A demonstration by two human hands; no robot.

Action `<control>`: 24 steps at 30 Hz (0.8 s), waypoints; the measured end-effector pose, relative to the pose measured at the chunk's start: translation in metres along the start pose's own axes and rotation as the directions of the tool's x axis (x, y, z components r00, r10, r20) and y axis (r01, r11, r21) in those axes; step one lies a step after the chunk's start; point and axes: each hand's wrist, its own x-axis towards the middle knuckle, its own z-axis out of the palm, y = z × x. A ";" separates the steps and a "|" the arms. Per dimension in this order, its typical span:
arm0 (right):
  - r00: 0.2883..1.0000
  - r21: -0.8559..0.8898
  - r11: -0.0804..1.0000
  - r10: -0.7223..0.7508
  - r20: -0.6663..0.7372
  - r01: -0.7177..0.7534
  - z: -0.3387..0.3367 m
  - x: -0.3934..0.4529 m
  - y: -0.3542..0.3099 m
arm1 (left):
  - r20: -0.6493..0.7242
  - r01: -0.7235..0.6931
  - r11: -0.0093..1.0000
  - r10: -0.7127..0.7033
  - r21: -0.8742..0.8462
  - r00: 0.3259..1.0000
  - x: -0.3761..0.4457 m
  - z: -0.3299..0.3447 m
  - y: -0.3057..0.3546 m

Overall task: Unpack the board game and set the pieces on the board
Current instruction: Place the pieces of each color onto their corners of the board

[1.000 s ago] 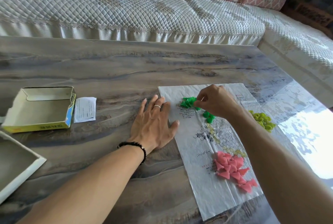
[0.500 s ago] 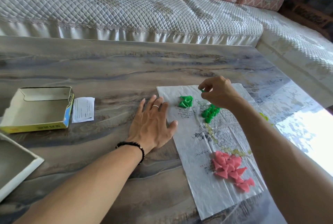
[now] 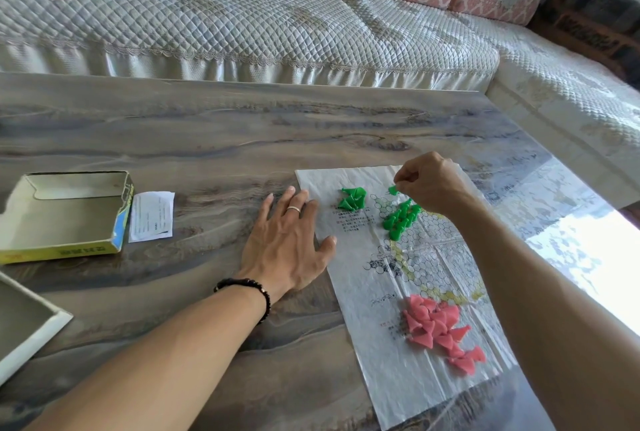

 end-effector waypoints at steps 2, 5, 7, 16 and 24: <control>1.000 -0.044 0.999 -0.014 0.016 0.014 0.003 0.001 0.003 | 0.000 0.001 1.000 -0.001 0.000 1.000 -0.001 0.000 0.000; 0.998 -0.113 0.993 -0.035 0.043 0.040 0.005 0.002 0.006 | -0.003 0.001 1.000 -0.001 0.002 1.000 -0.001 0.000 0.000; 0.997 -0.137 0.989 -0.046 0.057 0.053 0.007 0.002 0.008 | -0.005 -0.001 1.000 0.001 0.001 1.000 0.000 0.000 0.000; 0.997 -0.133 0.989 -0.058 0.060 0.066 0.015 0.005 0.017 | -0.015 -0.002 1.000 0.002 0.003 1.000 0.000 0.002 -0.001; 0.987 -0.036 0.987 -0.159 0.000 0.159 0.015 0.004 -0.010 | -0.013 -0.003 1.000 0.003 -0.010 1.000 0.000 0.001 0.000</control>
